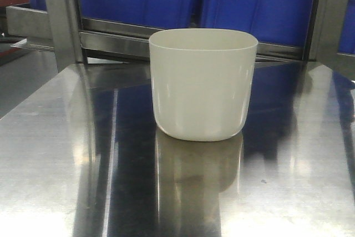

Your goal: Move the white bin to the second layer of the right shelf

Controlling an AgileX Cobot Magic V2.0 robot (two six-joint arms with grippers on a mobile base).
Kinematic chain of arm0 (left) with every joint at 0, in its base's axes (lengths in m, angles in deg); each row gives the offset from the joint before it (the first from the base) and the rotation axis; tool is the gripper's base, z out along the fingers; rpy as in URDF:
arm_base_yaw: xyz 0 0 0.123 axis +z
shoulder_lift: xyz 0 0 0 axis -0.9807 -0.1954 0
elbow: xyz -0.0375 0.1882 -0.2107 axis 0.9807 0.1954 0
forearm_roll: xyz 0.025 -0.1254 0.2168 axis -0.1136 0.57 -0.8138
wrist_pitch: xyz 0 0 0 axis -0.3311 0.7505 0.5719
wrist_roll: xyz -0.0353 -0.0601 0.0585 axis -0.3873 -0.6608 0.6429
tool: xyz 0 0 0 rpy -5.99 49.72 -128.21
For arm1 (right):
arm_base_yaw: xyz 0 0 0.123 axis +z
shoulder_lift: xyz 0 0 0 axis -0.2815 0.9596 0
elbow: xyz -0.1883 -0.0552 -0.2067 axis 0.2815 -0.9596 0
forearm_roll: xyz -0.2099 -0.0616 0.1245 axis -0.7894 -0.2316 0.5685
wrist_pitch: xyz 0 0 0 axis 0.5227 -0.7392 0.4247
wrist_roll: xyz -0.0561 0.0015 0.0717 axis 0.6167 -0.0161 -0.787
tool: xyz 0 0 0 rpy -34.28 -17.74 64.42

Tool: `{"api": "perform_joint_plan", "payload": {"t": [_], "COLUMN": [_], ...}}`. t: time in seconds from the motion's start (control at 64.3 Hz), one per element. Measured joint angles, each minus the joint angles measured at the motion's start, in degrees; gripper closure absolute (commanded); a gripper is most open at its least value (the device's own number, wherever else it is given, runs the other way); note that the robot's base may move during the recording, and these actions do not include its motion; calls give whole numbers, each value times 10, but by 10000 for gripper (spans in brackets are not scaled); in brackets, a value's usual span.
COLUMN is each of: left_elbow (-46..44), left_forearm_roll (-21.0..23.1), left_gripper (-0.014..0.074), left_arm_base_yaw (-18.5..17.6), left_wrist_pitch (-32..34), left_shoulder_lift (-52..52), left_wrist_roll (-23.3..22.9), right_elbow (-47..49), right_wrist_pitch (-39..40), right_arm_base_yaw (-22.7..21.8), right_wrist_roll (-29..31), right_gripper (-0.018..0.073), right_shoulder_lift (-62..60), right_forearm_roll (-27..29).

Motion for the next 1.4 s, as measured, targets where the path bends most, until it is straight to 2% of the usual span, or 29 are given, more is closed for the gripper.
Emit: {"api": "perform_joint_plan", "payload": {"t": [1.228,1.4], "left_elbow": [0,0], "left_forearm_roll": [0,0], "left_gripper": [512,512], "left_arm_base_yaw": [0,0], "left_wrist_pitch": [0,0], "left_shoulder_lift": [0,0], "left_wrist_roll": [0,0], "right_elbow": [0,0], "right_wrist_pitch": [0,48], "right_arm_base_yaw": [0,0], "right_wrist_roll": [0,0], "right_gripper": [510,510], "right_shoulder_lift": [0,0], "right_forearm_roll": [0,0]}}
